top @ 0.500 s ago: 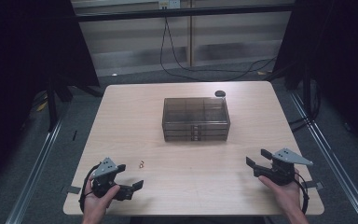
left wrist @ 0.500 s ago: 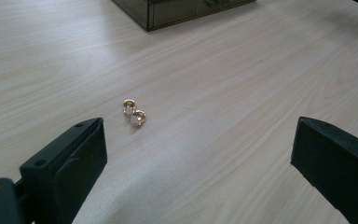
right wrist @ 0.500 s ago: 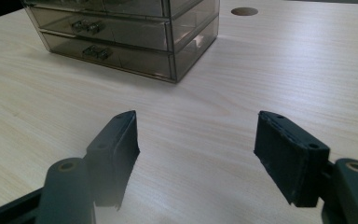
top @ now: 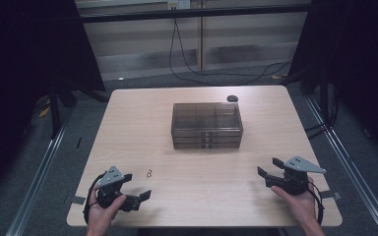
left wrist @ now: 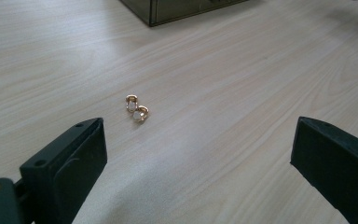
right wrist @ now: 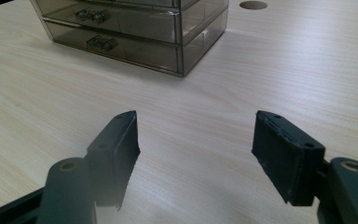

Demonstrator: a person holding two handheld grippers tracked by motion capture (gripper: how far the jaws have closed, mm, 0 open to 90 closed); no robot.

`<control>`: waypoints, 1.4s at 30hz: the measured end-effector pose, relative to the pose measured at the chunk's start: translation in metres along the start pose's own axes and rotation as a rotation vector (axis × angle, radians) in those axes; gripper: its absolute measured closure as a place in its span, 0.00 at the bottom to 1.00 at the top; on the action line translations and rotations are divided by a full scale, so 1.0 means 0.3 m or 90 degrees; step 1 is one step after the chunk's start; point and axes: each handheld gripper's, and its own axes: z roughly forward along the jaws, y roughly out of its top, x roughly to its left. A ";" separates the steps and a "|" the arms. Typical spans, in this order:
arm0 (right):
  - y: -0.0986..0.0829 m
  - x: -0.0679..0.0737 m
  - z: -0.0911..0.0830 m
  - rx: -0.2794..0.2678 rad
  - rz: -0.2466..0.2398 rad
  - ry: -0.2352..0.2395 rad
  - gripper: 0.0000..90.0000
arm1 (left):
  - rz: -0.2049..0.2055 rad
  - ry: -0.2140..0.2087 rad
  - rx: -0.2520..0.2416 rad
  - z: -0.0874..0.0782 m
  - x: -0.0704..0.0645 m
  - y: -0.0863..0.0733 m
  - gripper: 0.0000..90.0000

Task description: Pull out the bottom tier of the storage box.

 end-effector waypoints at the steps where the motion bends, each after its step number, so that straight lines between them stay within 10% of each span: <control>1: 0.000 0.000 0.000 0.000 0.000 0.000 0.34 | 0.000 0.000 0.000 0.000 0.000 0.000 0.04; 42: 0.027 0.110 0.052 0.044 -0.138 -0.002 0.53 | 0.015 0.005 0.009 -0.006 -0.010 0.000 0.04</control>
